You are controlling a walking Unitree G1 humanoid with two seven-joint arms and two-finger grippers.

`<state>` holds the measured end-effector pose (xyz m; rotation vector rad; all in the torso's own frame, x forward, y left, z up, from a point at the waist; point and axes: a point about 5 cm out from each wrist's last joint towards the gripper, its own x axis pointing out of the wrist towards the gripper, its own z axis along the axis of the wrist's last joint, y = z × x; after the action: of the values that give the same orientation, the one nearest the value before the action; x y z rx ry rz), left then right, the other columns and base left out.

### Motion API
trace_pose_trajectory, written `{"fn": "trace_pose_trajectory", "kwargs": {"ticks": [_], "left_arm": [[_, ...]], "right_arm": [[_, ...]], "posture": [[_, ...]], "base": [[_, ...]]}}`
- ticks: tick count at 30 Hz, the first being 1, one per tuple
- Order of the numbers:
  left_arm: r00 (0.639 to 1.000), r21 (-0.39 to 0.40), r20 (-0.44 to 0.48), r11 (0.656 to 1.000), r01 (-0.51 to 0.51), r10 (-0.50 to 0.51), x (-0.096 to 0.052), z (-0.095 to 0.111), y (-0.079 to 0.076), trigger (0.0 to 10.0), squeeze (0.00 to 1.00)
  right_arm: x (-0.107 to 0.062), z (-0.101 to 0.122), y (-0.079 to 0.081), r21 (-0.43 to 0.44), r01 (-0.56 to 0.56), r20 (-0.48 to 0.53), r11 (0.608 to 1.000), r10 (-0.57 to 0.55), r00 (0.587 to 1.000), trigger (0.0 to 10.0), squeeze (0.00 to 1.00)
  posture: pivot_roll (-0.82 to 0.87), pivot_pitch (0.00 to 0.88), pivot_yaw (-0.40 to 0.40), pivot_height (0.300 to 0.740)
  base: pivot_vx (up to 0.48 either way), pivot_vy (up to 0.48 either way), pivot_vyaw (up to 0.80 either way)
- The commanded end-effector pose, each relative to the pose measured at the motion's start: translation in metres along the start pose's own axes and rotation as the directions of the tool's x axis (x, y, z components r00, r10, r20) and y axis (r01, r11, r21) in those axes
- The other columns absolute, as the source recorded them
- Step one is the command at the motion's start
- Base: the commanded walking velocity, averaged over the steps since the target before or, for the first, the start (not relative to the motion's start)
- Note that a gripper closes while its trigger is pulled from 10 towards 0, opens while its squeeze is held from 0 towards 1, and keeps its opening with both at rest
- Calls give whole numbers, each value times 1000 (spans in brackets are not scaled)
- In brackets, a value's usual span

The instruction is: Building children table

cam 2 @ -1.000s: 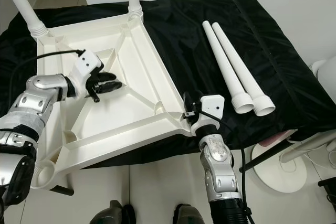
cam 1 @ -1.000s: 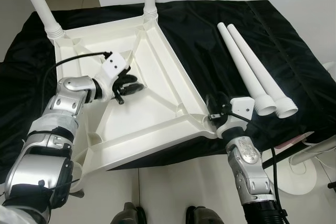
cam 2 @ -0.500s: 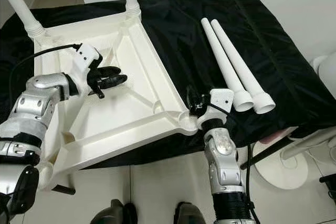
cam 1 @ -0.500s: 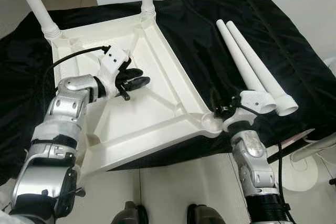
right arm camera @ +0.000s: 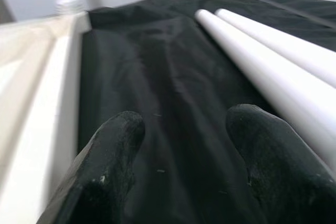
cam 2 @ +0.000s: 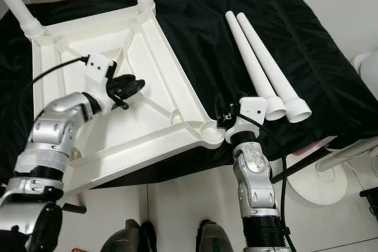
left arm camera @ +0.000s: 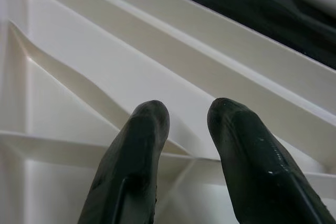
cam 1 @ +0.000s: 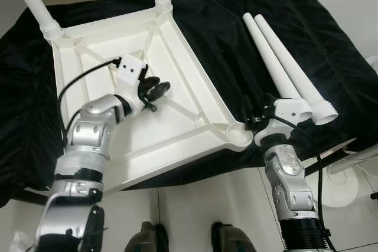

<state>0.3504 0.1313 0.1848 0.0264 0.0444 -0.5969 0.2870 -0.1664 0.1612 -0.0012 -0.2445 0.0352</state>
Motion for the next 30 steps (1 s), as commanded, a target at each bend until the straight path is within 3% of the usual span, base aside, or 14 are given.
{"fn": "trace_pose_trajectory", "kwargs": {"ticks": [1, 6, 13, 23, 27, 30], "left_arm": [[1000, -12, -9, 1000, -26, 26, -3, -2, 1, 10000, 0], [998, -26, 48, 999, -30, 31, 0, 3, -10, 10000, 0], [992, 3, 106, 997, -74, 74, -4, 8, -9, 10000, 0], [980, 26, 172, 994, -106, 100, -12, 12, -11, 10000, 0], [941, -28, 318, 993, -110, 114, -22, 32, -8, 10000, 0], [939, -38, 324, 993, -112, 118, -23, 32, -8, 10000, 0]], "right_arm": [[-3, -2, -2, -10, 10, -20, 1000, -11, 1000, 10000, 0], [0, 6, -6, -37, 8, 13, 999, -8, 1000, 10000, 0], [12, 15, -1, -40, 8, 57, 999, -6, 998, 10000, 0], [13, 15, -7, -40, 43, 66, 998, -40, 997, 10000, 0], [17, 15, -15, -41, 76, 87, 996, -72, 994, 10000, 0], [17, 15, -15, -48, 72, 87, 996, -68, 994, 10000, 0]], "posture": [[-278, 196, 100, 740], [-267, 187, 92, 740], [-214, 155, 97, 740], [-179, 128, 84, 740], [-145, 92, 81, 740], [-145, 92, 81, 740]], "base": [[0, 0, 0], [0, 0, 0], [0, 0, 0], [0, 0, 0], [0, 0, 0], [0, 0, 0]]}}
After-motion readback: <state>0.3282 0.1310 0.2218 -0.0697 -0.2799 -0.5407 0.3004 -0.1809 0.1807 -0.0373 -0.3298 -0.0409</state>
